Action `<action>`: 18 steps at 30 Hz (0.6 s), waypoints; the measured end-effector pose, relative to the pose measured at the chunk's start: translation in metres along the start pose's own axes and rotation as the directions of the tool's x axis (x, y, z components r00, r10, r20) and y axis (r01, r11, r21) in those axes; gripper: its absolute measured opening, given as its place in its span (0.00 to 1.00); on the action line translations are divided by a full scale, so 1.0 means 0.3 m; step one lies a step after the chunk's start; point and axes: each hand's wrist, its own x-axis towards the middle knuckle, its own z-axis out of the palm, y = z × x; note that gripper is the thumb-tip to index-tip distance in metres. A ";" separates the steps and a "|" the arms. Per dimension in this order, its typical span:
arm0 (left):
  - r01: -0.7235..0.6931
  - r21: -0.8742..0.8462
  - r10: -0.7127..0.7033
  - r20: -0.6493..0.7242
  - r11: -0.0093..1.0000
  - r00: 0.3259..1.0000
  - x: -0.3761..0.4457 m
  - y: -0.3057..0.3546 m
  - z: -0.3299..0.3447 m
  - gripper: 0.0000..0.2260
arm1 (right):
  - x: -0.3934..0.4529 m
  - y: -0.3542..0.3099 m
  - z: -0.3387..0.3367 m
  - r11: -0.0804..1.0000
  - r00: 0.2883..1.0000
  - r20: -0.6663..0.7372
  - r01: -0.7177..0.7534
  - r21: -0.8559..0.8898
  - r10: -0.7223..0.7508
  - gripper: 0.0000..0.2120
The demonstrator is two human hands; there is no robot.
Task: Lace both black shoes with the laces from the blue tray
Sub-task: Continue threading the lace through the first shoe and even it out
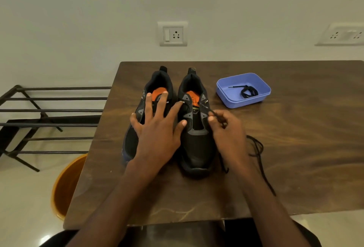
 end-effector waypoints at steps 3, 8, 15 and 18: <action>0.096 -0.011 -0.096 -0.020 0.995 0.995 -0.010 -0.003 0.015 0.27 | 0.000 -0.005 0.066 0.996 0.996 0.008 0.091 -0.022 -0.091 0.05; 0.215 -0.048 -0.217 -0.038 0.975 0.975 0.015 -0.002 0.011 0.28 | 0.023 -0.002 0.119 0.980 0.980 0.028 0.198 -0.023 -0.197 0.06; -0.010 -0.157 -0.020 -0.190 0.987 0.982 0.011 0.019 -0.028 0.16 | 0.069 -0.045 0.005 0.989 0.983 0.109 0.145 0.019 -0.147 0.09; -0.114 -0.043 0.098 -0.276 0.993 0.956 0.006 0.036 -0.057 0.09 | 0.071 -0.051 -0.065 0.984 0.977 0.121 0.176 -0.009 -0.174 0.10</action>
